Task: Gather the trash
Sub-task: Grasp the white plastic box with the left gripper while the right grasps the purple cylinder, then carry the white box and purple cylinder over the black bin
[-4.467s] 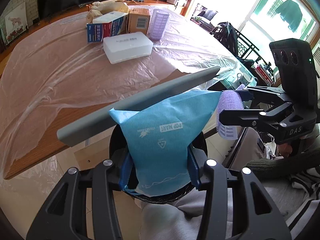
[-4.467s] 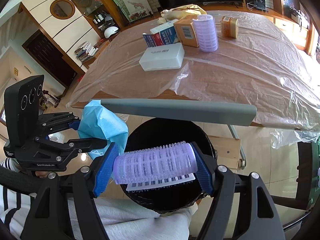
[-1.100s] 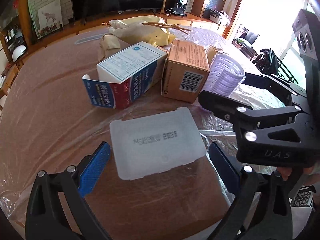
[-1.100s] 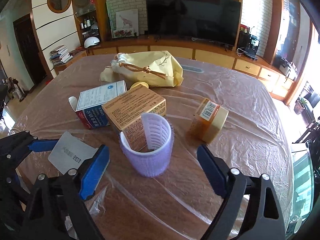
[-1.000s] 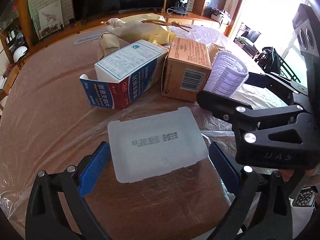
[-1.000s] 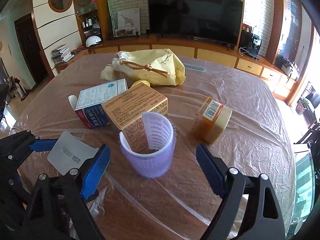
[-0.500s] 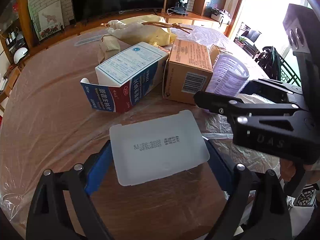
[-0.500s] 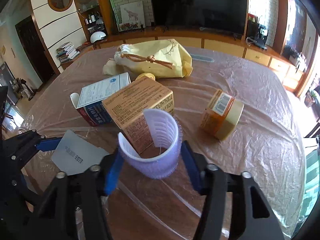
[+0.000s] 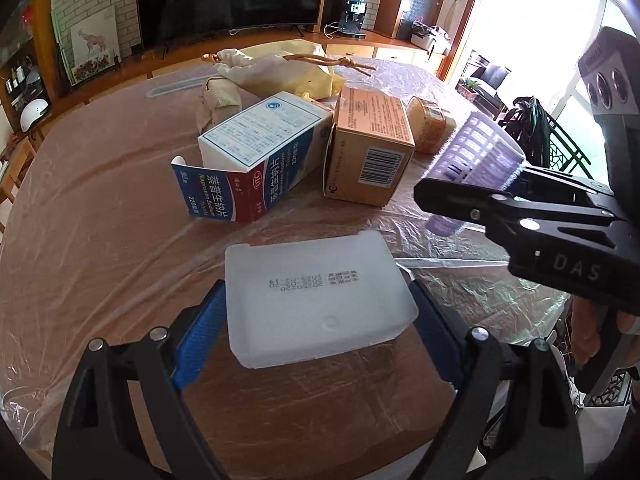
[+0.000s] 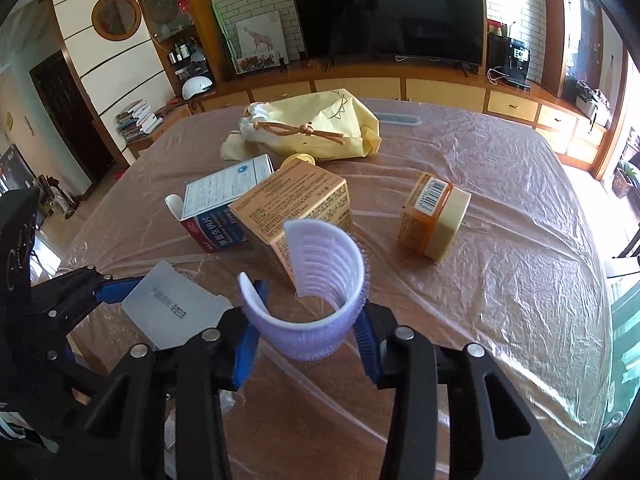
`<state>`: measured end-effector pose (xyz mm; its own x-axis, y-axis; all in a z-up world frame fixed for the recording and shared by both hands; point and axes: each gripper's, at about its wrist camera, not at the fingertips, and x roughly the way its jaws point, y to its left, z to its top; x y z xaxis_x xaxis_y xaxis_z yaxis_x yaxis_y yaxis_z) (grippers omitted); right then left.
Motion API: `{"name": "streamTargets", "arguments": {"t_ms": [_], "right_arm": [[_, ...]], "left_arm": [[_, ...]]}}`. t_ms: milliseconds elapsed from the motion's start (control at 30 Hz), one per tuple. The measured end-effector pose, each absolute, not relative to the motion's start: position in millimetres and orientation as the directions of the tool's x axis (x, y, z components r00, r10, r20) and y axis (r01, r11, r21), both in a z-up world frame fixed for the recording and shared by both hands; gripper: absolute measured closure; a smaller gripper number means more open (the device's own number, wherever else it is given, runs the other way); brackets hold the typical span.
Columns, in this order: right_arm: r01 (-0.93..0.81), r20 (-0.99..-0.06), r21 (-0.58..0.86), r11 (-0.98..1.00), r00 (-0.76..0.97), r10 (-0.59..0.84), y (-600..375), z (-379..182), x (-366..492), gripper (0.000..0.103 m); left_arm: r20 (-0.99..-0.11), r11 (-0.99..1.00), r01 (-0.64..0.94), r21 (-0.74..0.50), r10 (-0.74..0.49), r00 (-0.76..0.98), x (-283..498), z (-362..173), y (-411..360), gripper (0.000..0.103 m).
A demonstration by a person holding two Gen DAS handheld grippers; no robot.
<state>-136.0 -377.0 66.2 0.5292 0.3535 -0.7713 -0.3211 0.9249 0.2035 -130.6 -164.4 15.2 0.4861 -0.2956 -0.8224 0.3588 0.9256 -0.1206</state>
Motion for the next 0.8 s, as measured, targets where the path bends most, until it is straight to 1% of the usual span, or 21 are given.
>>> {"name": "streamTargets", "arguments": {"t_ms": [367,800], "right_arm": [[-0.280,-0.761,0.248,0.927,0.537,0.365,-380.2,74.5,-151.2,0.062],[-0.285,-0.751,0.268,0.920,0.537,0.385,-368.0,81.6,-169.8,0.062]], "left_arm": [[-0.794,0.918,0.376,-0.125,-0.320,0.516,-137.9,29.0,-152.4,0.015],[-0.773,0.916,0.380,-0.131,-0.334,0.539,-148.4,39.8,-134.8,0.016]]}}
